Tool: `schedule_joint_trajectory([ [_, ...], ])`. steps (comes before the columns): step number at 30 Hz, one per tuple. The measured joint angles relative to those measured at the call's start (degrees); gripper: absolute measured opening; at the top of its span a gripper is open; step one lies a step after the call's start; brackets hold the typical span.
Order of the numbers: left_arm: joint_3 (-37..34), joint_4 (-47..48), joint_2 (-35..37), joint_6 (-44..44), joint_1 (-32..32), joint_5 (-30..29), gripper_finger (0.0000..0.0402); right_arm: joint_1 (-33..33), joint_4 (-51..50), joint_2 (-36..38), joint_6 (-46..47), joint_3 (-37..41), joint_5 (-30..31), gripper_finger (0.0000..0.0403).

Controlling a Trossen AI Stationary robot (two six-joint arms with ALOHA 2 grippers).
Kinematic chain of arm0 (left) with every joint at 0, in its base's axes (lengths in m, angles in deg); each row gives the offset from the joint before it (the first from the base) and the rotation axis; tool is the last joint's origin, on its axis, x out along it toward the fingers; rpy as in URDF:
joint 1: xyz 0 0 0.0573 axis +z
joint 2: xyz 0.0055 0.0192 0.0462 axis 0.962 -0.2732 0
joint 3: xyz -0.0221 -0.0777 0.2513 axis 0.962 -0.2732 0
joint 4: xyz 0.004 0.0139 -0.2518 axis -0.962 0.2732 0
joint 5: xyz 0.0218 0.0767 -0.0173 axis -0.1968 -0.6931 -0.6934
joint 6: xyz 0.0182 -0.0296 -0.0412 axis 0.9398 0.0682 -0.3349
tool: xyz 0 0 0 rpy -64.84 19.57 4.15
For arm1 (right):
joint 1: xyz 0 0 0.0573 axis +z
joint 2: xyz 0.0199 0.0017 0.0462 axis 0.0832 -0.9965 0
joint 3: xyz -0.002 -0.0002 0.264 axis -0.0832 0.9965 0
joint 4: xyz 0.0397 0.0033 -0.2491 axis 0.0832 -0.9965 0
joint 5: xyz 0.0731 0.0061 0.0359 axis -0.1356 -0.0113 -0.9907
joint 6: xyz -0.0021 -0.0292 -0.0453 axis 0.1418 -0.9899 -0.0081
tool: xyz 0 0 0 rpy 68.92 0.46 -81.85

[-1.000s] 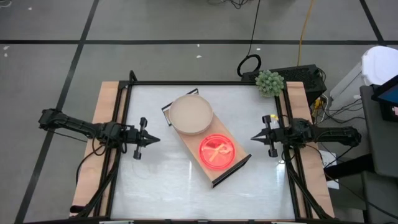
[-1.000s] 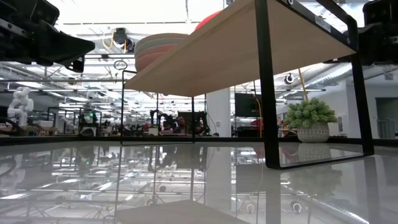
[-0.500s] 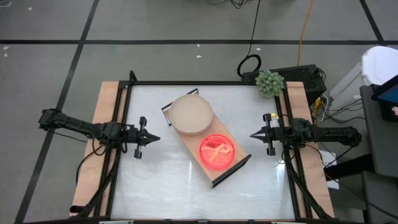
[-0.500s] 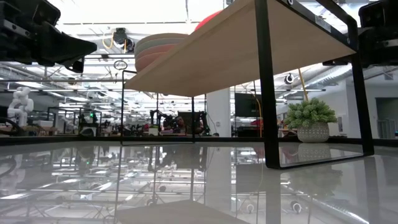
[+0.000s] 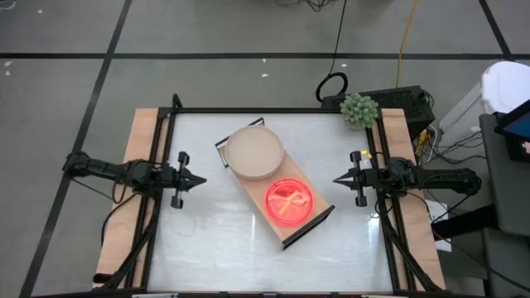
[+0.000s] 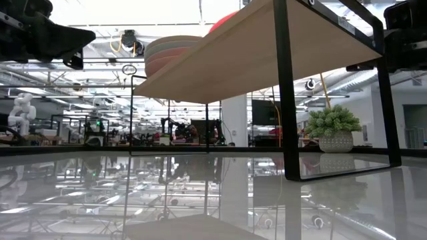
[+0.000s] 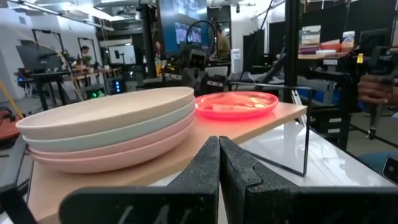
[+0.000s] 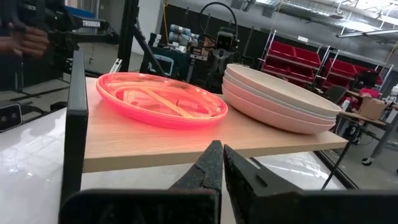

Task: Place and stack plates onto a shelf
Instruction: Return to Home Position

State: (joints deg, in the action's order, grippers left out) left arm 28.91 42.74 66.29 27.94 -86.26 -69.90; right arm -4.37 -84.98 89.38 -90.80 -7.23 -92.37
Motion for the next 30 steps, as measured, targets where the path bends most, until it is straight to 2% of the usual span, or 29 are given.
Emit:
schedule_joint_trajectory([
  [7, 0.00, 5.85, 5.87, 1.53, 0.67, -0.03, 0.0001, 0.00, 0.02, 0.02, -0.10, 0.00, 0.00, 0.0000],
  [13, 0.00, 7.11, 5.71, 1.72, 4.30, 0.32, 0.0001, 0.00, 0.07, 0.00, -0.10, 0.00, 0.00, 0.0000],
  [19, 0.00, 7.27, 5.71, 0.74, 8.45, 4.50, 0.0001, 0.00, 0.09, 0.02, -0.10, 0.00, 0.00, 0.0000],
  [30, 0.00, 9.87, 5.71, 0.83, 12.79, 7.20, 0.0001, 0.00, 0.09, 0.01, -0.12, 0.00, -0.02, 0.0000],
])
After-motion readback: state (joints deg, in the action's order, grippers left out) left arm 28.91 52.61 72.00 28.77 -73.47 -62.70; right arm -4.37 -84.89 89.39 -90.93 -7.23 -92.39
